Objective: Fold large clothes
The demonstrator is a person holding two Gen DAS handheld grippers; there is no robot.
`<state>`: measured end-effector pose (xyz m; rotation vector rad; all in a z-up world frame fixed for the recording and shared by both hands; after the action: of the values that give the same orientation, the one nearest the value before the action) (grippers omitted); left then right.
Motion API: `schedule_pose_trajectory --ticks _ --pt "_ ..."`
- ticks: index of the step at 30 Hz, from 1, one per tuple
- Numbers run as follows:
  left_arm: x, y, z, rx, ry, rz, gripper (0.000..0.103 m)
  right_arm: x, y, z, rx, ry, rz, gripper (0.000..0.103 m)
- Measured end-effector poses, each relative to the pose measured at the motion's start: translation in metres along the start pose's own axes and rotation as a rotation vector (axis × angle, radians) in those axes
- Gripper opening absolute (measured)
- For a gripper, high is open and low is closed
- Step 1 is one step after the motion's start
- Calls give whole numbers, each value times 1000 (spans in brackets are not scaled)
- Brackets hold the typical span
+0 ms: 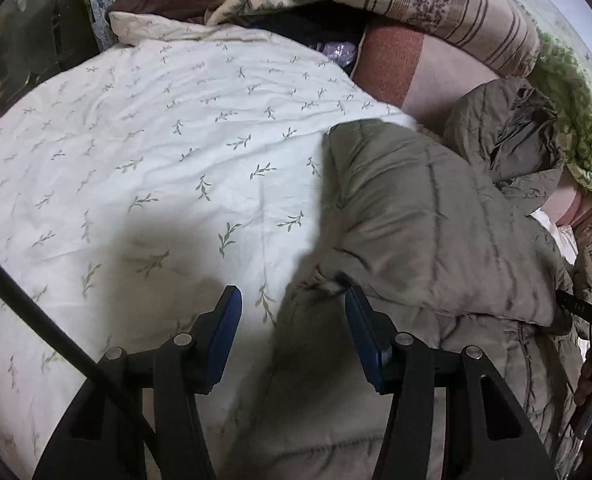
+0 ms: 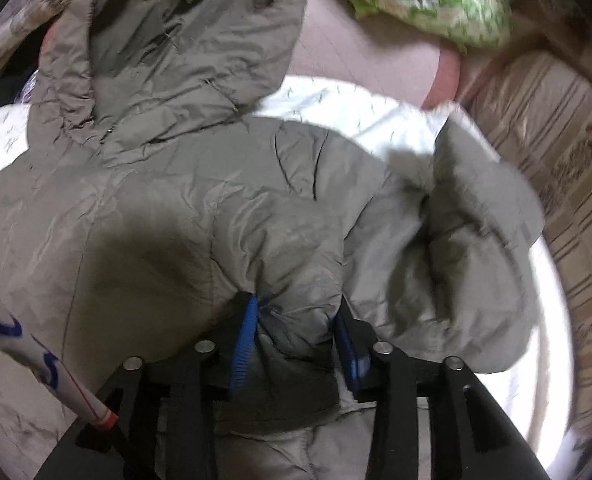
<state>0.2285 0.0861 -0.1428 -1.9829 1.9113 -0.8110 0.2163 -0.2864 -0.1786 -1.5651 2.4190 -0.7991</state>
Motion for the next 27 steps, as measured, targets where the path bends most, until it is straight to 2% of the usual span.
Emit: schedule_pose_trajectory --ticks 2,4,7,10,15,17,22,27 --pt "7 4 -11 18 -4 8 53 6 4 -23 48 -21 -8 62" --pt "18 12 -24 25 -16 33 53 15 8 -42 87 -37 -1 67" --pt "33 30 -50 24 10 58 53 48 19 -73 128 -98 44 73" --pt "50 52 -79 2 42 70 53 93 36 -77 121 -150 137 76" --pt "81 80 -118 -35 85 71 53 189 65 -44 56 -183 355 76" --pt "95 88 -130 -31 94 86 53 232 74 -28 40 -201 448 64" --pt "126 98 -140 -29 77 139 55 331 88 25 19 -301 703 62" --pt "146 99 -132 -41 68 149 55 386 80 82 8 -394 892 62"
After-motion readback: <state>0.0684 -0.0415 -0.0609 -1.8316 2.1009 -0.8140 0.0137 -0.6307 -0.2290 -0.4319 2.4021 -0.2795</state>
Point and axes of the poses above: each gripper's, at about its wrist camera, not at the fingertips, and z roughly the way its jaws point, x to its right, y to its underside, the point moved 2 cm from there along z, roughly the way its jaws point
